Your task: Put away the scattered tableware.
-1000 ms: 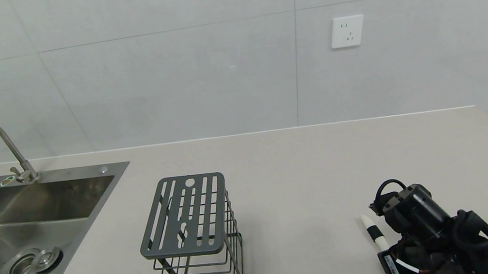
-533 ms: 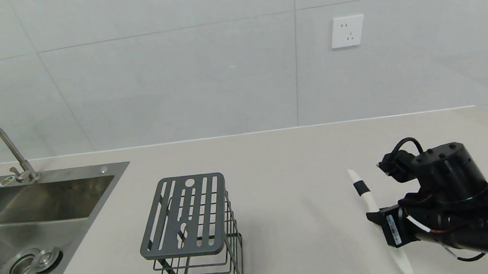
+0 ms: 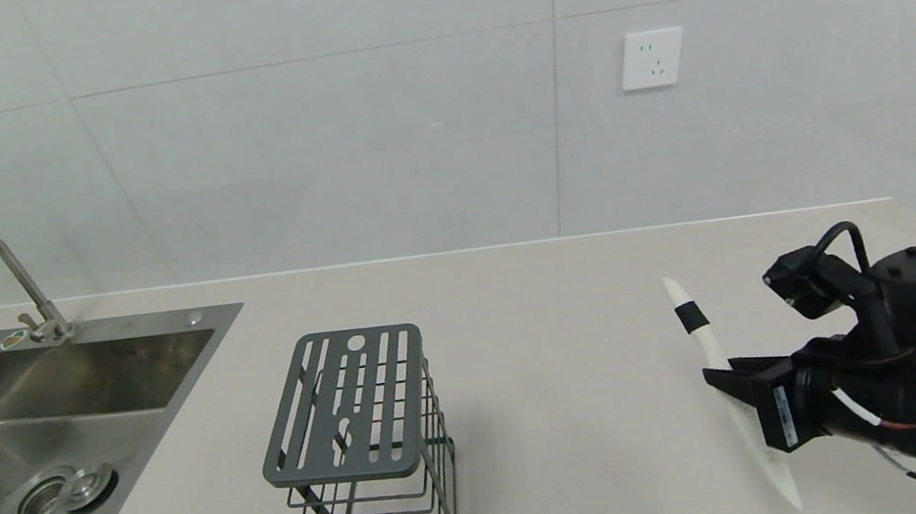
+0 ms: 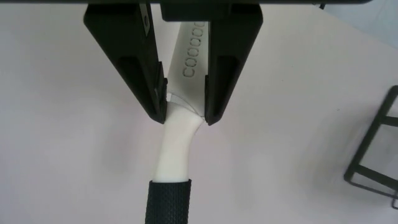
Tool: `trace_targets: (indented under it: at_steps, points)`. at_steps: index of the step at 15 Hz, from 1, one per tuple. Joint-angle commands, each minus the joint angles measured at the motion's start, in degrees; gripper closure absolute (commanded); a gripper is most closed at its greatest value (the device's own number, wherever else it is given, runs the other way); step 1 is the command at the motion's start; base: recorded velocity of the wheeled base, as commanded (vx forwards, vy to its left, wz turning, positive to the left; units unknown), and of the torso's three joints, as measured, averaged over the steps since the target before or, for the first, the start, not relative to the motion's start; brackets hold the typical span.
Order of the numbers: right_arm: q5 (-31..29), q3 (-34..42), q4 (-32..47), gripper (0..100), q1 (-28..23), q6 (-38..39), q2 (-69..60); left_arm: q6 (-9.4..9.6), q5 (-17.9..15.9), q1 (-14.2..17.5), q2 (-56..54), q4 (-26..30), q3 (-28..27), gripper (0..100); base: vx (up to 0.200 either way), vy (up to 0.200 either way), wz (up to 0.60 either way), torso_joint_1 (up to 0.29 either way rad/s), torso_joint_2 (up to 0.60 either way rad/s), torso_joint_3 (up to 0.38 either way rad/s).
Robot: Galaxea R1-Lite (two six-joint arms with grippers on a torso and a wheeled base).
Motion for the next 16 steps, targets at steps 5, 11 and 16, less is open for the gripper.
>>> trace_targets:
  at_steps: [5, 11, 16]
  points:
    - [2.73, 7.12, -8.9, 100, 0.95, -1.98, -5.53, 0.53, -0.74, 0.01, 0.07, -0.13, 0.0, 0, 0.0, 0.0, 0.0, 0.0, 0.0, 0.0]
    - [3.88, 9.58, -10.31, 100, 0.95, -2.34, -5.79, 0.35, -1.09, 0.01, 0.07, -11.47, -4.66, 0, 0.0, 0.0, 0.0, 0.0, 0.0, 0.0]
    - [6.25, 10.81, -12.07, 100, 1.74, -2.6, -6.93, -3.16, -7.68, -0.07, 0.42, -8.92, -6.06, 0, 0.0, 0.0, 0.0, 0.0, 0.0, 0.0]
